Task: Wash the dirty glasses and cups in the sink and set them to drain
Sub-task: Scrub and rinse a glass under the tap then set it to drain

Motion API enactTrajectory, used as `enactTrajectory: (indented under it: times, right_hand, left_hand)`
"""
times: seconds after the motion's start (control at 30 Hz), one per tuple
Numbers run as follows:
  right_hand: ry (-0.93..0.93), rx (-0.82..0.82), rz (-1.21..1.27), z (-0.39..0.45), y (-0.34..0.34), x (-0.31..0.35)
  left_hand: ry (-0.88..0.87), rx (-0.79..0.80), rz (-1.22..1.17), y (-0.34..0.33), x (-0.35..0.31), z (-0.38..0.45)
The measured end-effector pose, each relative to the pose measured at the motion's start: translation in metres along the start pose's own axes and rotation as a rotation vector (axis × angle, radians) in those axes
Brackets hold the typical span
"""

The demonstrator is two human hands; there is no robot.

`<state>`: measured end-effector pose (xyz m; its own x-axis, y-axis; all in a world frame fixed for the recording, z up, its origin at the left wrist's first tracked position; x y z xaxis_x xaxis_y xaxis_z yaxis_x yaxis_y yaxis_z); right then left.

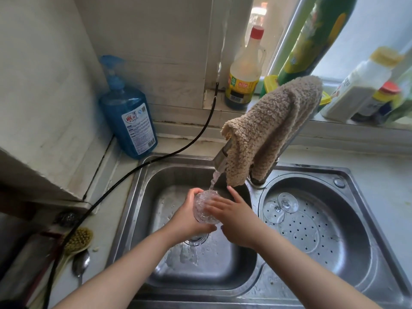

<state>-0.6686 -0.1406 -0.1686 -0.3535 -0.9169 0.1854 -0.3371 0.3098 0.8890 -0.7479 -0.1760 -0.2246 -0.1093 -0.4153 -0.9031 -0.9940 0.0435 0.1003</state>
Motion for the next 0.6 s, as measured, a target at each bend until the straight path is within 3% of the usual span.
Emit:
enactTrajectory:
  times: [0.1,0.27,0.37,0.5,0.6]
  right_hand:
    - [0.06,0.032,-0.006,0.004,-0.002,0.014]
    - [-0.071,0.034,-0.141,-0.006,0.004,-0.002]
    - [-0.078,0.002,0.014,-0.011,0.006,0.009]
    - [-0.064,-0.009,0.399,-0.003,0.003,0.018]
    - [-0.045,-0.002,0.453,-0.001,0.003,0.015]
  left_hand:
    - [0.001,-0.031,-0.012,0.005,-0.001,-0.001]
    - [-0.017,-0.048,-0.013,0.009,-0.003,-0.005]
    - [-0.018,-0.082,-0.012,0.011,0.001,-0.004]
    - [-0.017,-0.111,-0.047,0.008,0.005,-0.002]
    - [-0.023,-0.117,-0.065,0.011,0.002,-0.003]
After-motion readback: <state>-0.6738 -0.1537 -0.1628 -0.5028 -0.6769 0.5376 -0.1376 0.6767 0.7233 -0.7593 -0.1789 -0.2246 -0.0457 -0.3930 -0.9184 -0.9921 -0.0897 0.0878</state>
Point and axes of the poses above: each hand's wrist, its own z-axis towards the middle knuckle, its own y-axis out of the back of the hand, x = y × z, the point moved 9 cm from there along z, towards the middle knuckle, and after that the axes turned 12 degrees about x, right-handed, at the moved point
